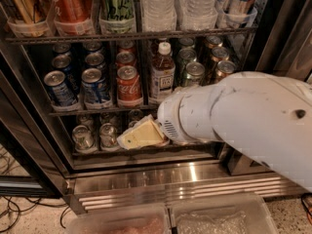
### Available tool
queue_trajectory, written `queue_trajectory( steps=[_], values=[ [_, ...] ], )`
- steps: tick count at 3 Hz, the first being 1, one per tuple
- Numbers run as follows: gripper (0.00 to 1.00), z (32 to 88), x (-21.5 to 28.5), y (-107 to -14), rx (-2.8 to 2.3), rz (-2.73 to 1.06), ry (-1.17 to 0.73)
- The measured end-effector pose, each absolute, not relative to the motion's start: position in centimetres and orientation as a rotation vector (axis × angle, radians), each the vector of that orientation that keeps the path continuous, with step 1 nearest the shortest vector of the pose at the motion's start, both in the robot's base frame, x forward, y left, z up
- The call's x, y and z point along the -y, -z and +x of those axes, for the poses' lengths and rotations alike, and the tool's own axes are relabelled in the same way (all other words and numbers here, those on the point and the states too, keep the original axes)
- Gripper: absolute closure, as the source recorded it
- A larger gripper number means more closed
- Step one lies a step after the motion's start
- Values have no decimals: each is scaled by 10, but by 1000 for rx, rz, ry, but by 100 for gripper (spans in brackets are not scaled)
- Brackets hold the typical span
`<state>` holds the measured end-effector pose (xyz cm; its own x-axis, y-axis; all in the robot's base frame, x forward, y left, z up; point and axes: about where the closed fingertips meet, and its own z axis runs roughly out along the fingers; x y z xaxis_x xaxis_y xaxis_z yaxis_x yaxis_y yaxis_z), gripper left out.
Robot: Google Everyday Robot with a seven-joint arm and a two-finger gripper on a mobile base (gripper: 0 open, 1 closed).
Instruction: Pick coke can from middle shelf of fridge
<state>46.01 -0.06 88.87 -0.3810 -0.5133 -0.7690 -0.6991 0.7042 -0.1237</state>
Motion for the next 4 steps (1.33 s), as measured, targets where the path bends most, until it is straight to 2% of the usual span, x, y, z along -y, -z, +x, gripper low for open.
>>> queue_trajectory(
  steps=[4],
  values=[
    [0, 499, -26, -873, -1889, -982, -207]
  ],
)
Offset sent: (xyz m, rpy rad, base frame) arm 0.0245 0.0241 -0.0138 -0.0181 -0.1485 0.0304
